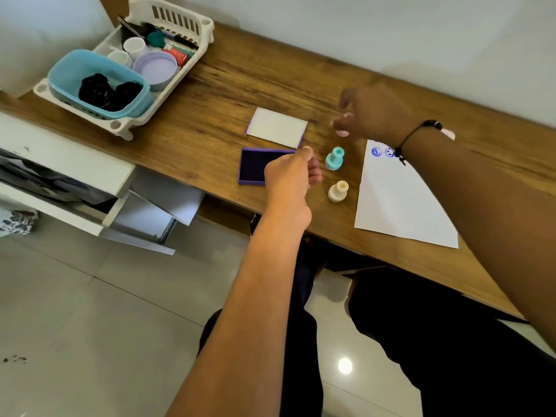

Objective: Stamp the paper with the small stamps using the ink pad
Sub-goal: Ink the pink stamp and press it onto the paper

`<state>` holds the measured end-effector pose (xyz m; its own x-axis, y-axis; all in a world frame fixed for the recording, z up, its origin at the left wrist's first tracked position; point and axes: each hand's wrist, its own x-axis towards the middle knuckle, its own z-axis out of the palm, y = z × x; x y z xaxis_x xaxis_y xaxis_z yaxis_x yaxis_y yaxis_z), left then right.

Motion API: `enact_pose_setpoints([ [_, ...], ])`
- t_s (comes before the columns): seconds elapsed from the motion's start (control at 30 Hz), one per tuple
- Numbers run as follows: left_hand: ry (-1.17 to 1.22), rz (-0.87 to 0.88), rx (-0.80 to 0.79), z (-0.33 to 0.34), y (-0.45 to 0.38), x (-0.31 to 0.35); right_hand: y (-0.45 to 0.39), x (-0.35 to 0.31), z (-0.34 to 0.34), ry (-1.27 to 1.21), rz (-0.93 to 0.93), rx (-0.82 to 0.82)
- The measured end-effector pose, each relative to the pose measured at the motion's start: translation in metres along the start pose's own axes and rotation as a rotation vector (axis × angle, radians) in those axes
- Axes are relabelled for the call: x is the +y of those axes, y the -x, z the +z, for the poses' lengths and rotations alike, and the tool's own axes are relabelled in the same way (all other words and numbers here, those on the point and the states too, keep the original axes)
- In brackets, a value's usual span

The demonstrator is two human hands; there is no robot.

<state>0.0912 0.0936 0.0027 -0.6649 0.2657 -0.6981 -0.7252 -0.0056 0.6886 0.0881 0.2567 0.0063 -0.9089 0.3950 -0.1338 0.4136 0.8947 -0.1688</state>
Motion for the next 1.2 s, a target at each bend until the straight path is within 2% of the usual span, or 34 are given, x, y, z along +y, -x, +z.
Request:
enact_pose_setpoints([
  [0.07, 0.024, -0.003, 0.002, -0.001, -0.001, 0.001, -0.002, -0.004, 0.006, -0.028, -0.017, -0.053],
  [0.13, 0.054, 0.003, 0.006, -0.002, -0.002, 0.003, 0.001, -0.008, 0.005, -0.153, -0.010, 0.017],
  [0.2, 0.118, 0.034, 0.001, -0.004, -0.001, 0.005, 0.011, -0.015, -0.005, -0.458, 0.035, 0.070],
  [0.27, 0.198, 0.078, -0.022, -0.005, 0.001, 0.008, 0.026, -0.027, -0.018, -0.775, 0.044, 0.018],
  [0.4, 0.257, 0.182, -0.108, -0.013, 0.008, 0.012, 0.047, -0.052, -0.025, -0.837, -0.004, -0.116],
  [0.5, 0.225, 0.191, -0.083, -0.022, 0.006, 0.015, 0.052, -0.065, -0.020, -0.867, 0.009, -0.141],
  [0.6, 0.185, 0.161, -0.043, -0.029, 0.004, 0.018, 0.053, -0.072, -0.011, -0.850, -0.007, -0.115],
  [0.7, 0.193, 0.129, -0.020, -0.034, 0.002, 0.020, 0.054, -0.079, -0.004, -0.760, -0.111, -0.046],
  [0.8, 0.271, 0.082, -0.009, -0.042, 0.000, 0.021, 0.053, -0.083, 0.000, -0.670, -0.214, 0.056],
  [0.93, 0.407, 0.023, 0.061, -0.055, -0.004, 0.021, 0.038, -0.089, -0.005, -0.658, -0.263, 0.207],
  [1.07, 0.502, -0.104, 0.170, -0.060, -0.006, 0.012, 0.027, -0.095, 0.010, -0.215, -0.389, 0.055],
  [1.2, 0.528, -0.216, 0.200, -0.055, -0.004, 0.001, 0.029, -0.100, 0.032, -0.031, -0.427, -0.051],
])
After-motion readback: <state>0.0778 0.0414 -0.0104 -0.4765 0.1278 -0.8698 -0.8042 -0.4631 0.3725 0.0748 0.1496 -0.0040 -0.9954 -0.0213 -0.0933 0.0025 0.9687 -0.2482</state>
